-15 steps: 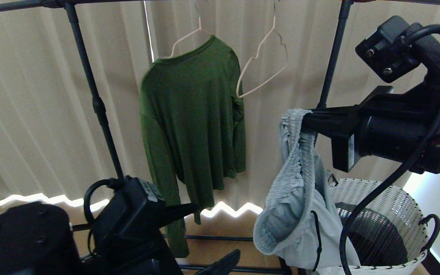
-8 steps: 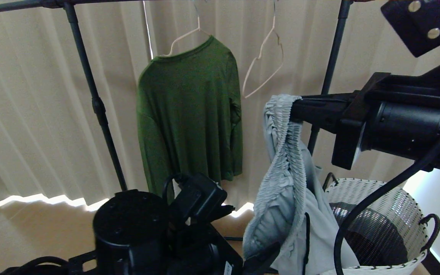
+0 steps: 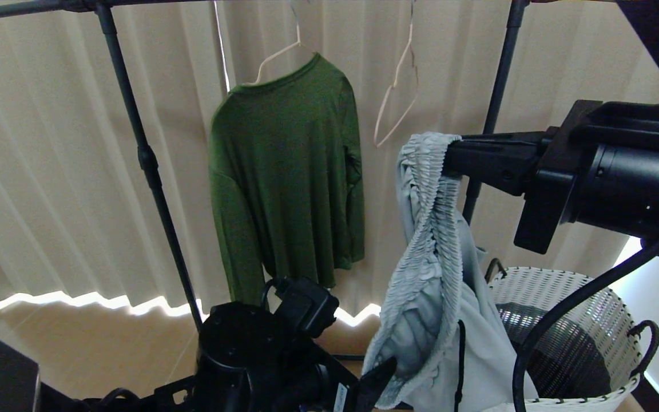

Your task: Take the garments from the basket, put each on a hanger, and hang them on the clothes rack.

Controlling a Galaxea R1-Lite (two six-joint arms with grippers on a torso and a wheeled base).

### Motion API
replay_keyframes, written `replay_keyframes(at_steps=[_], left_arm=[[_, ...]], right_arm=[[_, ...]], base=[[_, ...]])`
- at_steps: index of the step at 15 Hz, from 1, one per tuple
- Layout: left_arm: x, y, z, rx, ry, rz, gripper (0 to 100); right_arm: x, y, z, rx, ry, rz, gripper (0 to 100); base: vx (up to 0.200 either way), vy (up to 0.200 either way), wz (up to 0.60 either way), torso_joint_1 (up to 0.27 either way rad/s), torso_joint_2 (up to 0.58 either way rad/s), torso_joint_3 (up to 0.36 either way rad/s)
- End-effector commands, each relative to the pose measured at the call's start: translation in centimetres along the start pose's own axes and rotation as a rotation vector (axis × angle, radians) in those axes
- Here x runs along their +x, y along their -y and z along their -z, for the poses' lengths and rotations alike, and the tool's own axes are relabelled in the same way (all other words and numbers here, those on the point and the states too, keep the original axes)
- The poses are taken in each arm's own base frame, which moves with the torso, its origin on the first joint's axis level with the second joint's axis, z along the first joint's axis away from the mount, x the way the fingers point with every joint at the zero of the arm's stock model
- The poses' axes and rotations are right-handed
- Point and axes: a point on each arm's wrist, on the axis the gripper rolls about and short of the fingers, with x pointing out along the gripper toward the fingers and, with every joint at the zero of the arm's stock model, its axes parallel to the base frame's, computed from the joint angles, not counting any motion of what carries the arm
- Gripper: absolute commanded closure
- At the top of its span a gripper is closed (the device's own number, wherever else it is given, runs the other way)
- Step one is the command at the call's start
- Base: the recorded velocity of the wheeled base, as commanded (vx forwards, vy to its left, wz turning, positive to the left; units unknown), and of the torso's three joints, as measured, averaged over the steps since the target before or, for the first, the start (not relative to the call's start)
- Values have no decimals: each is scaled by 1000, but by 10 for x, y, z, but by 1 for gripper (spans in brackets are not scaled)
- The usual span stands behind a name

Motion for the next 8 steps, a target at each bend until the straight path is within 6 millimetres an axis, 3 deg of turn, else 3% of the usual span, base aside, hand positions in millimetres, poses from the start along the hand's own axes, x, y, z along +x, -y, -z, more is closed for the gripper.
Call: replay_keyframes(at_steps=[1, 5, 8], left_arm=[[-7, -2, 11, 7, -20, -2, 100], [-21, -5, 19, 61, 26, 0, 100], [-51, -10, 35, 179, 112, -19, 100]], right_arm=[[1, 0, 0, -1, 1, 0, 100], [4, 0, 2, -1, -10, 3, 100], [8, 2, 4, -1, -17, 10, 100]], base=[[0, 0, 0, 0, 0, 0], [0, 0, 0, 0, 0, 0], [0, 0, 0, 0, 0, 0]])
